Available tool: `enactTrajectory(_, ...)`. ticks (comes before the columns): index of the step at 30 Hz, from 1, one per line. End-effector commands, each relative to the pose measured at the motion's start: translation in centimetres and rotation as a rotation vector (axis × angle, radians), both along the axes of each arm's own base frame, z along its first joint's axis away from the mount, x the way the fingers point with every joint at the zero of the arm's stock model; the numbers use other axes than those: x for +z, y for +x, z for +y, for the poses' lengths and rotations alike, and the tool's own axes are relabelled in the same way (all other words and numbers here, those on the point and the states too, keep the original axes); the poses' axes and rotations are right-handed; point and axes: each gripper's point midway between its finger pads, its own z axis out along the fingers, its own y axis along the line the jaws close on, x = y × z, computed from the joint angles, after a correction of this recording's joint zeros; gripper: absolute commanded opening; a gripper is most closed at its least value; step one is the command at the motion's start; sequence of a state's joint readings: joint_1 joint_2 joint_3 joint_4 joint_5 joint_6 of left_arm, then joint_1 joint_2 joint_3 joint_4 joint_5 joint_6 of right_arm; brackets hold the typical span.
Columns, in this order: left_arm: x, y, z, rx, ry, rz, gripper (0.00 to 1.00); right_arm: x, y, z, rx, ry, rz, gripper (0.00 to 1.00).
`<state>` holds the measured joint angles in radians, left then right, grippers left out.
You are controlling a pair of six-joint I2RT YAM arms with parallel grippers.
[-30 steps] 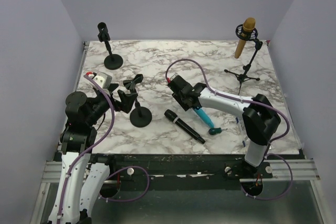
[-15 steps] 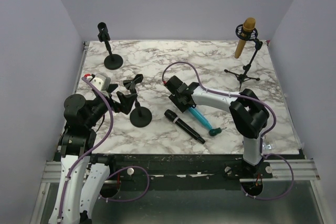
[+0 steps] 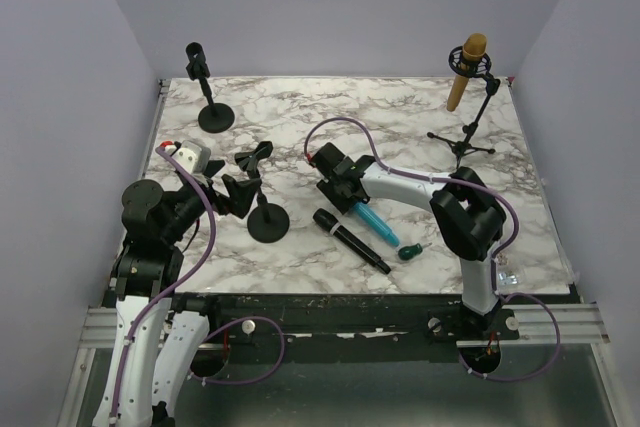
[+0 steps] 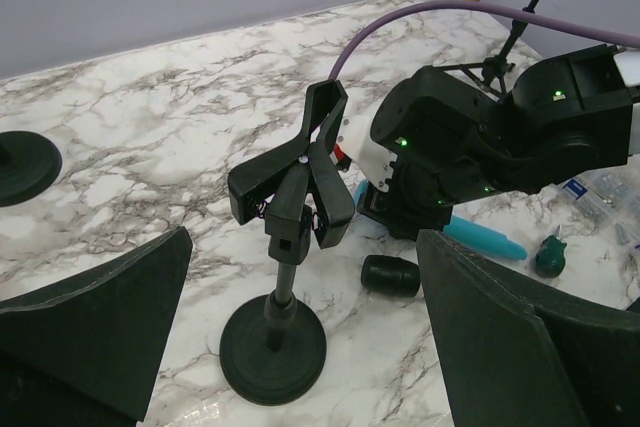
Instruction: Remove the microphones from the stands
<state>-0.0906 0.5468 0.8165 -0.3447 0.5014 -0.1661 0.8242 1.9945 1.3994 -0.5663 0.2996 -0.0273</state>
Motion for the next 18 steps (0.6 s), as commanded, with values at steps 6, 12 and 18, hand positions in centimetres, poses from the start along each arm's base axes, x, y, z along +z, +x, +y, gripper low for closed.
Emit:
enactTrajectory(6, -0.1, 0.1, 0.1, 0.009, -0.004, -0.008, 0.98, -1.2, -0.8, 0.3, 0.008, 0.038, 0.043, 0.58)
enactTrajectory(12, -0.3, 0.2, 0.2, 0.017, 0.000, -0.003, 0.98, -0.9, -0.7, 0.5, 0.006, 0.051, 0.034, 0.67)
enactTrajectory(18, -0.4, 0.2, 0.2, 0.020, 0.004, -0.002, 0.99, -0.1, -0.5, 0.8, 0.003, 0.073, 0.016, 0.70)
